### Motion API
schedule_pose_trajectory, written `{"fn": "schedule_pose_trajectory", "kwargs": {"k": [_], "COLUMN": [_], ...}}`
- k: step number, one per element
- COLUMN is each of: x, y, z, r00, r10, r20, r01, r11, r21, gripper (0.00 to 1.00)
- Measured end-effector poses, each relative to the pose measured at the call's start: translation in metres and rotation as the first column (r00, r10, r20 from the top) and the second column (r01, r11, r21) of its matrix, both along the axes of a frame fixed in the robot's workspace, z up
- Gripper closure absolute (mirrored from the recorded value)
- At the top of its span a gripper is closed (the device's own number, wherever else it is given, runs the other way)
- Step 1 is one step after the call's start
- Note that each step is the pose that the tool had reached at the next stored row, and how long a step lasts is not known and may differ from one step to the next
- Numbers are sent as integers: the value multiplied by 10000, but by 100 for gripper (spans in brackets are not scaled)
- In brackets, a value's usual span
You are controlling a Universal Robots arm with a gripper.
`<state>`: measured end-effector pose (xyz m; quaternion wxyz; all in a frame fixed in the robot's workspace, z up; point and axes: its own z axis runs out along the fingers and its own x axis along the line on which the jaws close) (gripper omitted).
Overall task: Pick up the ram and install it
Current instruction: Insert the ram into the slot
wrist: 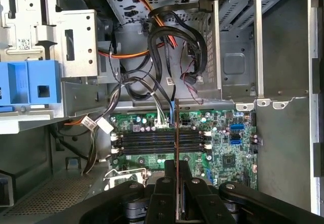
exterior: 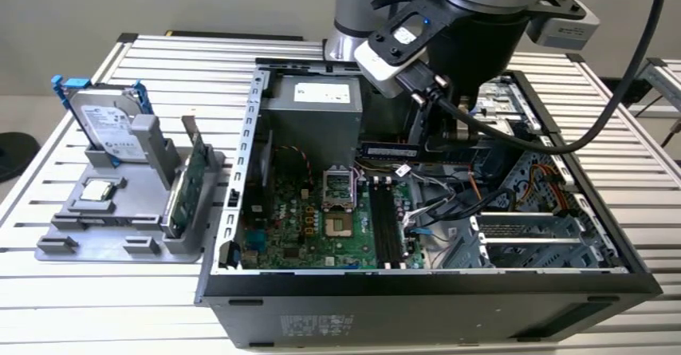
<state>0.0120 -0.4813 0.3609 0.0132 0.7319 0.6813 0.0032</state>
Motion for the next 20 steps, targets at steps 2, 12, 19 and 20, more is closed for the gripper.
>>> {"fn": "schedule_pose_trajectory", "kwargs": {"k": [2,12,19,20], "x": [0,1,0,0], "y": [0,0,0,0], "z": [0,0,0,0], "r00": [10000,9983,9955,9950], "r10": [-45,-584,-948,-997], "r20": [0,0,0,0], "r01": [45,584,948,997], "r11": [10000,9983,9955,9950], "r21": [0,0,0,-1], "gripper": [100,100,100,100]}}
